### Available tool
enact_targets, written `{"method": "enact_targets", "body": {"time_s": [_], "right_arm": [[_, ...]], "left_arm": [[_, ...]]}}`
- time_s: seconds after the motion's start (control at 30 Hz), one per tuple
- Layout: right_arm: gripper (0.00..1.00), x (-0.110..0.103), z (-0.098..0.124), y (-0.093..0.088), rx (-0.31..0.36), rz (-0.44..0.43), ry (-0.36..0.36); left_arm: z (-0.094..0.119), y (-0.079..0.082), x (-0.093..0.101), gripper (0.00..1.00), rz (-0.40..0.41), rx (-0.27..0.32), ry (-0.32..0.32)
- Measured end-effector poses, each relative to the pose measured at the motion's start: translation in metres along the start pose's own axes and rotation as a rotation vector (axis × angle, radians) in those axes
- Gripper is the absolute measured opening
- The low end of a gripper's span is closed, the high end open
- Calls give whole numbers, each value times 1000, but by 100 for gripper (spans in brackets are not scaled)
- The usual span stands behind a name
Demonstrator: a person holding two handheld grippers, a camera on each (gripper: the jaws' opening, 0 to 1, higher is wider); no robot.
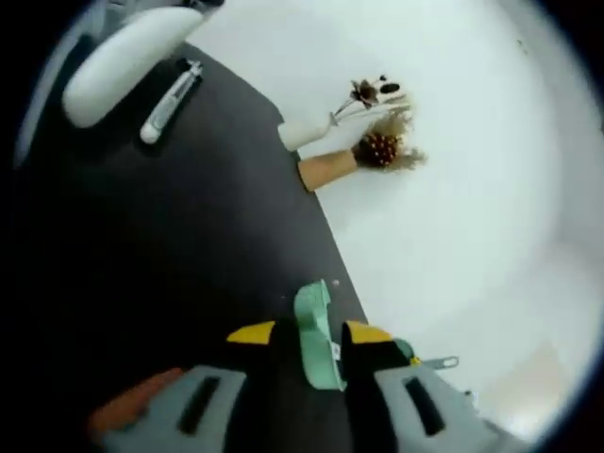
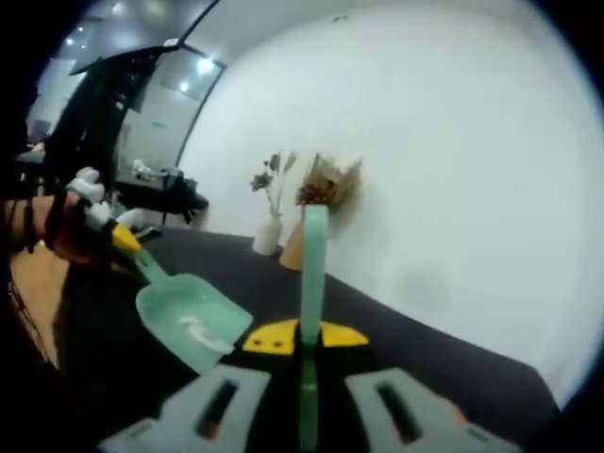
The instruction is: Pick up the broom and sweep the trash on the tabletop into the dustpan.
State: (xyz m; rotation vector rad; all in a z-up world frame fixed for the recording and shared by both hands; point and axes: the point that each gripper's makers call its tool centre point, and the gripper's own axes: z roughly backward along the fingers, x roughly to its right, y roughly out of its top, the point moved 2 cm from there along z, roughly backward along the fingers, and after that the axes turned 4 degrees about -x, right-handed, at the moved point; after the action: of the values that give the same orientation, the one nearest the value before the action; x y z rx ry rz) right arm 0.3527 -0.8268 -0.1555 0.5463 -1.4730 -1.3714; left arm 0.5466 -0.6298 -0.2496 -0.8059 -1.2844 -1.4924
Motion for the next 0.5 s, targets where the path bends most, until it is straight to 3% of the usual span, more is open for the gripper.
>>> {"method": "enact_targets", "body": {"time_s": [0.13,0.43,0.5], "right_arm": [[7,1,-1,-2,-6,-1,-2],[7,2,-2,-6,-14,-4,-4],[7,2,-2,-6,-15,-6,-2]], "left_arm": [[-5,7,1,27,9,-1,-16],[-15,4,0,20,1,-91,-37],[-14,4,0,12,-6,-98,-34]]}}
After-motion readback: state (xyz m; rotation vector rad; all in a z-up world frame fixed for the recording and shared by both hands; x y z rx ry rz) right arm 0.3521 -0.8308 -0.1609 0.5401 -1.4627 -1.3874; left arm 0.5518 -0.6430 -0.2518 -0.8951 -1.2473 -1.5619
